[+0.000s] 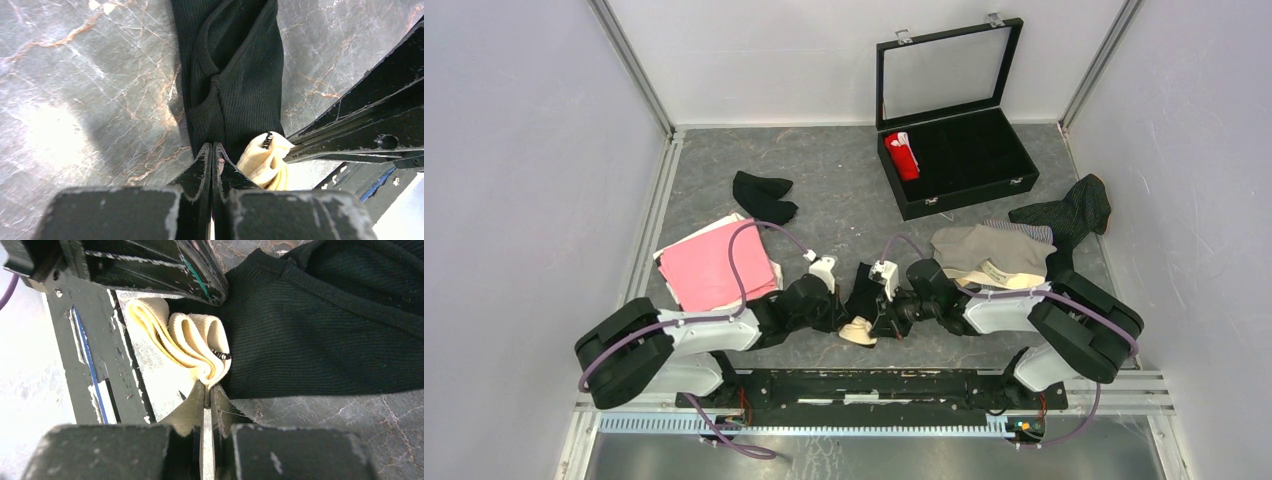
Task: Roll the underwear
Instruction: Roll the underwear to the center of the board.
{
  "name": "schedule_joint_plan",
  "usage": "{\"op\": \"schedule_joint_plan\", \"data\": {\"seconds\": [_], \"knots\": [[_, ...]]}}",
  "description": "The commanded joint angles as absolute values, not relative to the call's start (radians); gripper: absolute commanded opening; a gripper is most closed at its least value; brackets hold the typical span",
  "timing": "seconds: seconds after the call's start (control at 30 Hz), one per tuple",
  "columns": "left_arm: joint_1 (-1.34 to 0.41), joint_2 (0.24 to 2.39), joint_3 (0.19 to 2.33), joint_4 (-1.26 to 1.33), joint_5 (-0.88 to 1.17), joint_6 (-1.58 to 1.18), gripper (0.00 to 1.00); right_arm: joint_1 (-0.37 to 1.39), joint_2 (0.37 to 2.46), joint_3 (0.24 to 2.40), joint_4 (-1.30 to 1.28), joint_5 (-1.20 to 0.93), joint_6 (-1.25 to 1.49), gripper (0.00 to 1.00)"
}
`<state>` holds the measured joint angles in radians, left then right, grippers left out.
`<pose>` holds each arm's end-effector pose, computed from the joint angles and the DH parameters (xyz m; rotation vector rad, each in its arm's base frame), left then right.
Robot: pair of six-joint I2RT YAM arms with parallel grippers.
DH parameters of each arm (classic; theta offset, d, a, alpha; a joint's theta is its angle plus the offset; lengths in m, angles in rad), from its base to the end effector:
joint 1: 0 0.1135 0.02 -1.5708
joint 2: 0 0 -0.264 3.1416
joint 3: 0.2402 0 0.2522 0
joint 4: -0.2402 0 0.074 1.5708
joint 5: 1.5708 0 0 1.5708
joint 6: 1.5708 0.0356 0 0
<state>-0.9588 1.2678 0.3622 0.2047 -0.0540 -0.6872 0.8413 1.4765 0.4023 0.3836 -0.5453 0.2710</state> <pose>0.1299 -0.1817 0.1391 0.2952 2.3832 -0.7739 0.1496 0.1950 0.1230 -0.9824 2.2234 1.1714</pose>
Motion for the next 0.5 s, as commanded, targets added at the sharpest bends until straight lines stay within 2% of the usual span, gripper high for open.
{"op": "schedule_joint_plan", "data": {"seconds": [0.0, 0.2, 0.47], "knots": [[-0.955, 1.186, 0.414, 0.122, -0.138, -0.714, 0.02, 0.835, 1.529, 0.402, 0.272, -0.413, 0.255, 0.0], [-0.955, 1.051, 0.445, 0.033, -0.185, -0.697, 0.02, 0.831, 1.544, 0.432, 0.218, -0.367, 0.252, 0.02], [-1.001, 0.889, 0.351, 0.182, -0.007, -0.598, 0.02, 0.823, 1.563, 0.446, 0.192, -0.332, 0.28, 0.06]]}}
